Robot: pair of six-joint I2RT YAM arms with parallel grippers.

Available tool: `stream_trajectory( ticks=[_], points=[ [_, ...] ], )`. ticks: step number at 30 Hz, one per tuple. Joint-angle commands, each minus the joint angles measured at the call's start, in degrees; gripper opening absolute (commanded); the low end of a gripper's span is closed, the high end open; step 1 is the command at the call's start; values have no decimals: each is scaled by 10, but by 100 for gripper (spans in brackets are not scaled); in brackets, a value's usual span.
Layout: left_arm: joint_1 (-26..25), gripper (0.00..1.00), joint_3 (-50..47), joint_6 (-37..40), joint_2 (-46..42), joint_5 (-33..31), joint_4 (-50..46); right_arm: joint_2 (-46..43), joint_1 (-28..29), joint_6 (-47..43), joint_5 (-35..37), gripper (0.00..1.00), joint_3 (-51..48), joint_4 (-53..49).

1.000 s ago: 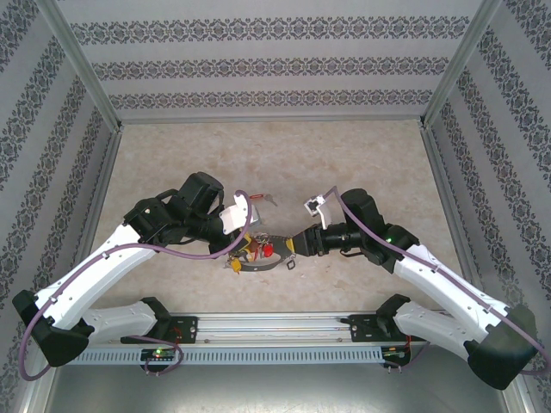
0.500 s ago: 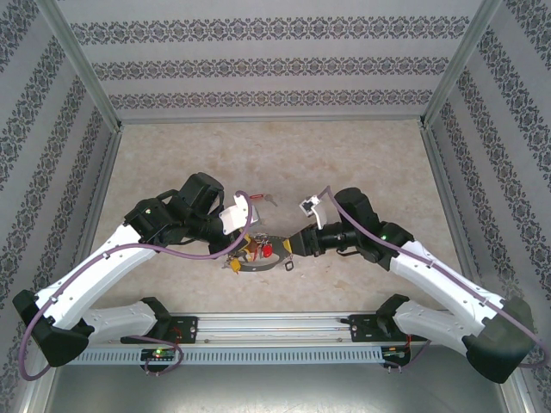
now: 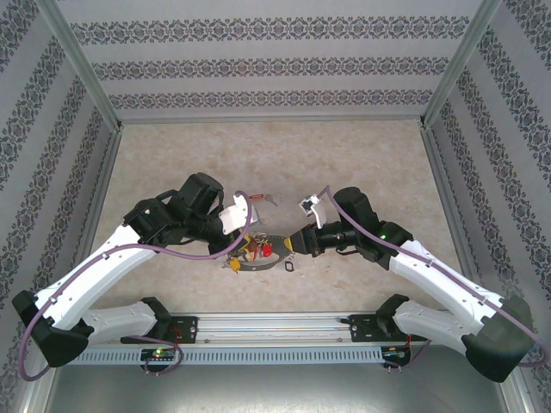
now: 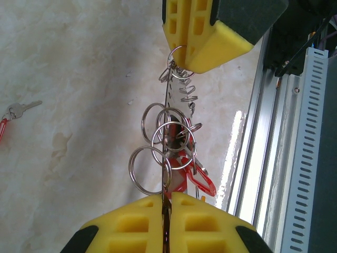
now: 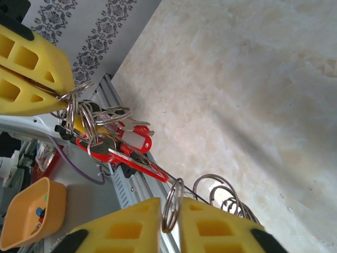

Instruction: Put the keys on the keyring

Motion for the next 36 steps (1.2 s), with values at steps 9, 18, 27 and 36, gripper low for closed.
stream_trajectory(
  ticks=[9, 18, 27, 36],
  points=[
    [4, 0, -11, -17, -29, -6, 42, -24, 2, -37, 22, 0, 16, 2],
    [4, 37, -21, -85, -78, 97, 74, -93, 5, -110, 33, 0, 11, 108],
    [4, 44, -31, -112, -132, 81, 130, -84, 23, -117, -9, 0, -13, 268],
    [4, 25, -64, -155, -115, 126, 297, -86, 49, -75, -35, 0, -44, 428]
  ],
)
